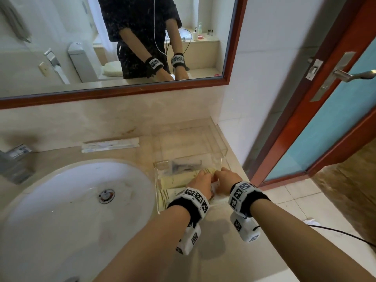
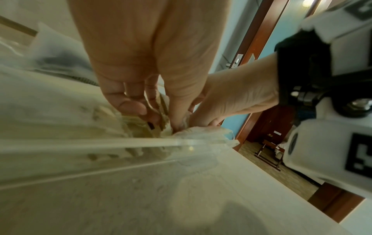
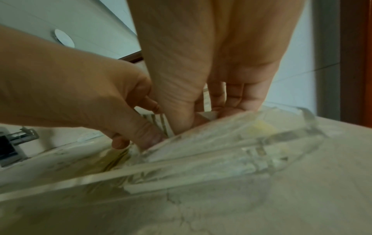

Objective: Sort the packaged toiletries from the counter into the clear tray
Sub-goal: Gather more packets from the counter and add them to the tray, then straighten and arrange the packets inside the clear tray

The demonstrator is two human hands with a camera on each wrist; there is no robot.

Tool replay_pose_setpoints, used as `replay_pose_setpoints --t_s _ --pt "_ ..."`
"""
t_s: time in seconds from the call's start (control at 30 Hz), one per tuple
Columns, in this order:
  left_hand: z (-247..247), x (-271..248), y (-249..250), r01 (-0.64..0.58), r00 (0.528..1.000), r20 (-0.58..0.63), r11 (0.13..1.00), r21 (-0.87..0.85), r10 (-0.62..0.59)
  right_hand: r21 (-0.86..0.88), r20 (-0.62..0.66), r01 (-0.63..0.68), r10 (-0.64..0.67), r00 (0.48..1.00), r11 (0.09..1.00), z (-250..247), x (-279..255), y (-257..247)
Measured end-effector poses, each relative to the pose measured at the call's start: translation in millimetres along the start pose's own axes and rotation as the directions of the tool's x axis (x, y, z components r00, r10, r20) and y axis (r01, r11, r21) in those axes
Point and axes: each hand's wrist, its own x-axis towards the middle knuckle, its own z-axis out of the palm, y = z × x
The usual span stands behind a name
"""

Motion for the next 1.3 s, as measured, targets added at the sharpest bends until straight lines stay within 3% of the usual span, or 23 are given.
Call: replay_pose_setpoints --t_s 0.17,0.27,0.4,0.53,0.63,0.93,1.1,1.3 --pt "-12.0 -9.9 -4.6 -0.046 0.998 -0.042 0.998 0.044 0.048 -0.244 0.149 0.063 -0.027 0.989 0.968 -26.1 3.9 -15.9" --pt "-37.2 -13.1 -29.6 -0.014 0.992 -0.126 1.000 -0.020 0.011 -0.357 0.133 0.121 -0.078 0.988 0.926 -51.1 10.4 -47.3" --pt "-89.9 -18.4 -82.5 0.116 0.966 -0.214 0.982 -0.147 -0.146 -0.351 0.031 0.173 -0.173 0.984 0.920 -72.5 36.6 -120.3" --pt "-141.2 -29.1 -155.2 0.241 0.898 -0.308 0.938 -0.250 -0.313 -0.297 0.040 0.265 -0.265 0.963 0.917 -74.1 55.2 -193.0" --pt "-166.0 -37.8 -205.1 0.345 0.851 -0.302 0.891 -0.294 -0.429 -0.279 0.058 0.298 -0.294 0.954 0.913 -71.0 72.6 -231.7" --pt "-198.5 -41.3 -306.9 0.522 0.774 -0.282 0.824 -0.222 -0.566 -0.297 0.005 0.290 -0.302 0.953 0.910 -51.2 124.4 -306.2" --pt "-217.5 -21.3 -341.1 0.498 0.794 -0.298 0.848 -0.181 -0.530 -0.275 -0.046 0.262 -0.285 0.957 0.925 -47.5 150.2 -324.4" --pt "-225.3 4.0 -352.2 0.452 0.859 -0.252 0.891 -0.040 -0.446 -0.289 -0.117 0.195 -0.236 0.965 0.937 -43.2 176.3 -335.4"
